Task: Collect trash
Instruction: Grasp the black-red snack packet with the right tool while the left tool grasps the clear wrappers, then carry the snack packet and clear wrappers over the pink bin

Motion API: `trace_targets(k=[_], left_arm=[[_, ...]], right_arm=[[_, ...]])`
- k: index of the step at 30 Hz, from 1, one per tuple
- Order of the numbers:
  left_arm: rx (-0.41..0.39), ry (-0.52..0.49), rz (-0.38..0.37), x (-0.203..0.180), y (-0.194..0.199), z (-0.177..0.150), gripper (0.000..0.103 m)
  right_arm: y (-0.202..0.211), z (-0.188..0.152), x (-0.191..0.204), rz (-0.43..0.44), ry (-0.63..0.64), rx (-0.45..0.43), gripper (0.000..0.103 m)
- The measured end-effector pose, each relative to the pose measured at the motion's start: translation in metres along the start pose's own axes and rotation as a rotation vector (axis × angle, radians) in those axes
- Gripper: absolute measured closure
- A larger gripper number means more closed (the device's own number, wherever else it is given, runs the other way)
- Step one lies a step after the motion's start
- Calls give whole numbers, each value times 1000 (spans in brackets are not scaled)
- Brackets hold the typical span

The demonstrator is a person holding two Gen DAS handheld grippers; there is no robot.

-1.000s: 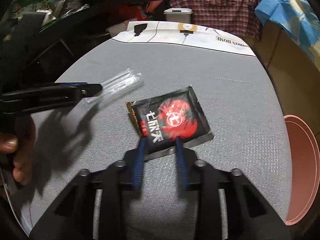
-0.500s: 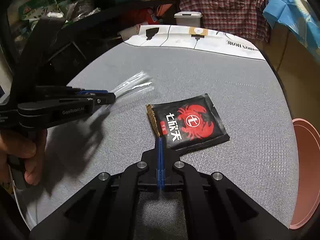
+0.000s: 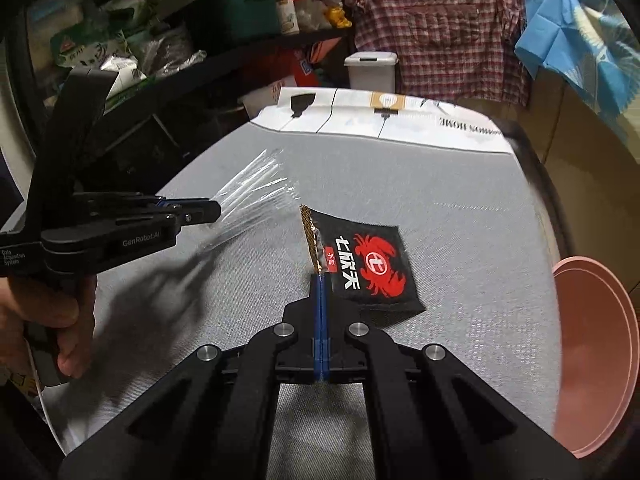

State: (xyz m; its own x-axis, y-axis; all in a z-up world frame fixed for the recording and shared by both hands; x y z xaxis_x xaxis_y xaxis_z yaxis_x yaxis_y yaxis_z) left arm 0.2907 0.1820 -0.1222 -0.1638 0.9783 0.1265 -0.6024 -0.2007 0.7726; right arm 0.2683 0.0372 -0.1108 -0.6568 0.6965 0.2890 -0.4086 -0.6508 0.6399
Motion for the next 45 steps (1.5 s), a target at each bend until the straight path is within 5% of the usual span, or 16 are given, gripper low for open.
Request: trace_targets(k=[20,45], left_arm=[[-105,10,-33,-10,64,4,97],[-180,-16,-111,-54,114,13,97]], right_arm=[[88,13,3,-51,38,-89,103],[229,36,-60,-160,1,-246,103]])
Point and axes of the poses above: each gripper's, at about its wrist camera, not at the fingertips, and y roughly against the way its jaws point, x to its left, z to its top, the point moved 9 cm from there along -y, roughly the way its jaws point, and after that the axes turned 14 degrees about z, right-handed, at the moved point
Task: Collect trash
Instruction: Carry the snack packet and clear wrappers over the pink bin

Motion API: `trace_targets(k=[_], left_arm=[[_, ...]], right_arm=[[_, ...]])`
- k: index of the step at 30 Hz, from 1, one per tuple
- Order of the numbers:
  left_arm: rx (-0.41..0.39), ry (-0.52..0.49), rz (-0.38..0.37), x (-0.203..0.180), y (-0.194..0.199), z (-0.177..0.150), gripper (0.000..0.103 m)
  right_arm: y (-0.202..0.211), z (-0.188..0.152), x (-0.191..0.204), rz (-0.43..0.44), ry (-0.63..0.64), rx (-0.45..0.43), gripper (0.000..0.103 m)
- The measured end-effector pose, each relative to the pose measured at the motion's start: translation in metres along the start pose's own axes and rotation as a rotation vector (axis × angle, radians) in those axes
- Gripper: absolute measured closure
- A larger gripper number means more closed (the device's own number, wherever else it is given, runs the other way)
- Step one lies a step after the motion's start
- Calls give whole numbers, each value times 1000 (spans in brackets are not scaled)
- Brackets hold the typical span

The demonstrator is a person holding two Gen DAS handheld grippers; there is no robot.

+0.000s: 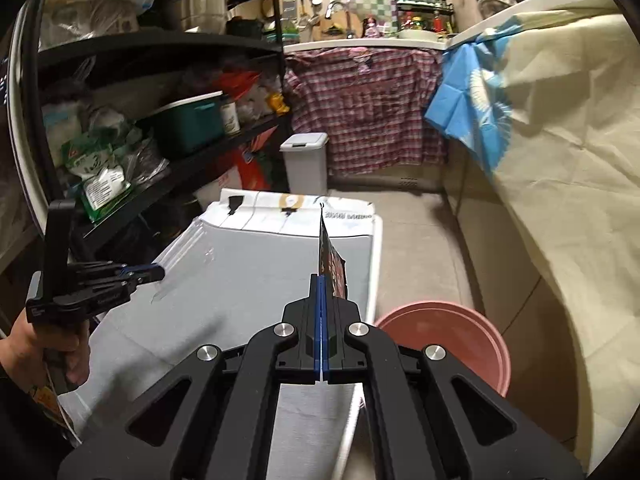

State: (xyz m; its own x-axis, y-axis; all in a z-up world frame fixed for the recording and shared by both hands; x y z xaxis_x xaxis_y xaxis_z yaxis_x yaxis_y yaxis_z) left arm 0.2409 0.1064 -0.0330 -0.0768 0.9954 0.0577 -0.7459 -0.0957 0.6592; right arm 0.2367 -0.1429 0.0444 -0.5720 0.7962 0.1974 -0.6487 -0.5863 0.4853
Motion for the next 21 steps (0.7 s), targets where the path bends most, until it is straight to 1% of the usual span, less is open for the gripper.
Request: trace_targets(k=[8,12,18,21], left_arm=[[-4,-29,-35,-30,3,5,97],[-6,-44,-54,-48,3,8,97],[-5,-64,-82,-75,0,14,97],[-2,-68,-96,-86,-4,18,97]], right_arm=[[26,7,-45,-53,-46,-36,103],[34,9,-66,-103,-43,-46,103],[37,1,-94,-126,-102,-56,103],[35,-3,-103,-130,-120,-52,103]])
Point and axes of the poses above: each gripper's, at about its wrist camera, not at the fingertips, and y roughly against the way its jaws point, x to its left, z to its top, the point moved 9 cm from there along -y, roughly the way its jaws point, and after that the axes turned 14 degrees about z, right-handed, at the moved point
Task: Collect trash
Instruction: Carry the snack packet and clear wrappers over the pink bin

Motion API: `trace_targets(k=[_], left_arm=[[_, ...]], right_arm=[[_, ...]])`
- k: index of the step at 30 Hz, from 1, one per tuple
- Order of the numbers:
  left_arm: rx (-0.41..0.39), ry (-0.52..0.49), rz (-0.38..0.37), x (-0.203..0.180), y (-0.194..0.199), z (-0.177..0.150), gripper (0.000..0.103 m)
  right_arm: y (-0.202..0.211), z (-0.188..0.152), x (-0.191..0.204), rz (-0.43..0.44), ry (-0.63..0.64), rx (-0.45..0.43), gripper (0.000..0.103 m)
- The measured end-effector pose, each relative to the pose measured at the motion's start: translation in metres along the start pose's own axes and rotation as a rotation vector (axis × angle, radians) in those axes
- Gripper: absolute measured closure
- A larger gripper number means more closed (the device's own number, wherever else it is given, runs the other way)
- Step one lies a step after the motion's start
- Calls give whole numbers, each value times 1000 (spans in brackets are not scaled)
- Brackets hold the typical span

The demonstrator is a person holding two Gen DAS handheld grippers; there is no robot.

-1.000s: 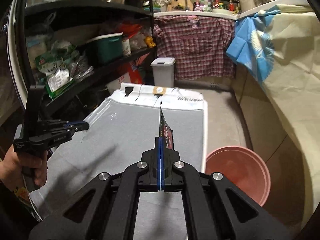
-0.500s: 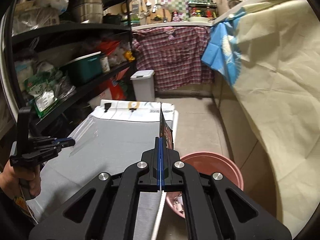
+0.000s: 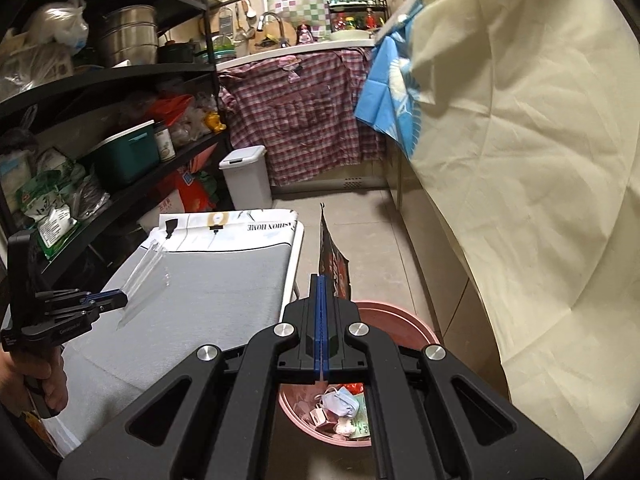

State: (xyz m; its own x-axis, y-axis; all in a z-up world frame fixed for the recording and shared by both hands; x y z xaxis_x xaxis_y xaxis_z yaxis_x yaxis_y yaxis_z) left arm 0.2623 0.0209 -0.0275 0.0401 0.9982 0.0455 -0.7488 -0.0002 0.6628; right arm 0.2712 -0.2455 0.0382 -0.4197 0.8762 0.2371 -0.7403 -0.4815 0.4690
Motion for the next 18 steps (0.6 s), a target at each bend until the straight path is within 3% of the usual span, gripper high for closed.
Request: trace_targets(k=[18], left_arm=[[10,-41,-89,-80,-34,23,97]], right_arm=[[-14,-15,-31,-65,-63,37,103]])
Point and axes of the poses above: each gripper's, at about its wrist camera, not at the fingertips, and y roughly against the way its jaws point, x to its left, z to its top, the point moved 9 cm from there along -y, roughly the way its jaws point, and after that the axes turned 14 degrees about z, right-handed, at the moved point
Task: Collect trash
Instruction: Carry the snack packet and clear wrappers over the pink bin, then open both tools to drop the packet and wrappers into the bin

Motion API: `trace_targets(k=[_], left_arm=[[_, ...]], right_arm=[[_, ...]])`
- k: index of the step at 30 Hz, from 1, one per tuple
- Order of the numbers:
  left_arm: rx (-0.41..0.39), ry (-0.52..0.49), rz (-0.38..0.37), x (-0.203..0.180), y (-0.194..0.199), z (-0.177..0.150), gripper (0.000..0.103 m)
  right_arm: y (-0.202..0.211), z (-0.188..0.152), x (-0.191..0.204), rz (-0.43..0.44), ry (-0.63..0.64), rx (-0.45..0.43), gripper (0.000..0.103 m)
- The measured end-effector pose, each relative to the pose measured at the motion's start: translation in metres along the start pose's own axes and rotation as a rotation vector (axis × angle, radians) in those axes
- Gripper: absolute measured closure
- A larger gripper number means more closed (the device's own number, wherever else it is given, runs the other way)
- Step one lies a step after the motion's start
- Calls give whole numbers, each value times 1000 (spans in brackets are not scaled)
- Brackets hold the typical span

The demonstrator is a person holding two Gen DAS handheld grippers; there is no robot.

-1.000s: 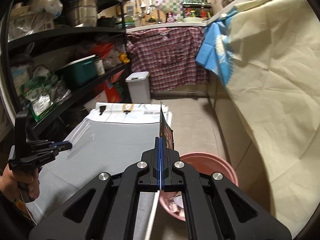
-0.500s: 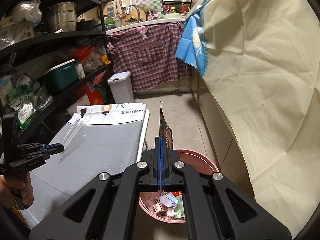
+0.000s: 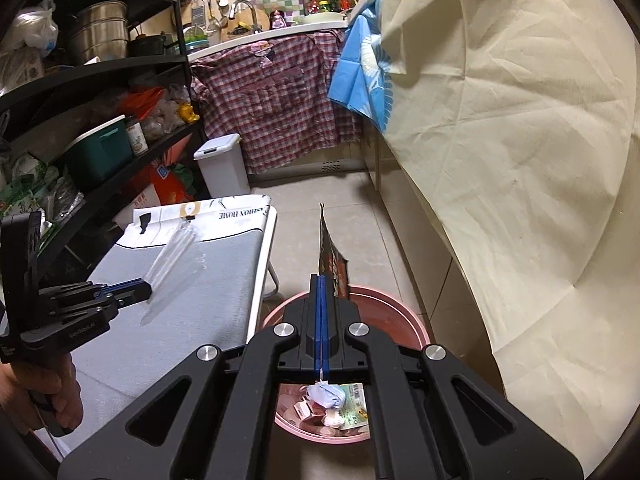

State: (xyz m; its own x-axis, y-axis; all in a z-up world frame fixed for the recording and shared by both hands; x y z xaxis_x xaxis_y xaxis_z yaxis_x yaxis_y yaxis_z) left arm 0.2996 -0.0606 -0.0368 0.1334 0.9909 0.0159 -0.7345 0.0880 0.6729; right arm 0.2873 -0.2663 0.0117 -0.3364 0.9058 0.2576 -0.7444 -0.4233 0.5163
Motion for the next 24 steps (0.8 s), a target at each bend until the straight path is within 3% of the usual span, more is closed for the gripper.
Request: trace_targets(k=[24], left_arm=[[45,-23,-56,-66,-42,5,97]], right_arm=[[-28,-7,-25,-58,-34,71,103]])
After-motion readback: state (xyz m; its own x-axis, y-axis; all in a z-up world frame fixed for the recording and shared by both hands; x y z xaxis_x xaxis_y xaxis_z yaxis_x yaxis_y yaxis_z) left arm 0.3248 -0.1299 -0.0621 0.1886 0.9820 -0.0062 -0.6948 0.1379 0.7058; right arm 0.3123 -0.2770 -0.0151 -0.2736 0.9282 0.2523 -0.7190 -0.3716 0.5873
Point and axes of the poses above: each gripper's, at about its wrist camera, not at the fingertips, and y roughly against the way its jaws point, x to its left, z to its top, the point moved 9 cm from there along -y, roughly the way its jaws point, and after that the axes turned 14 degrees about z, right-handed, at the moved point
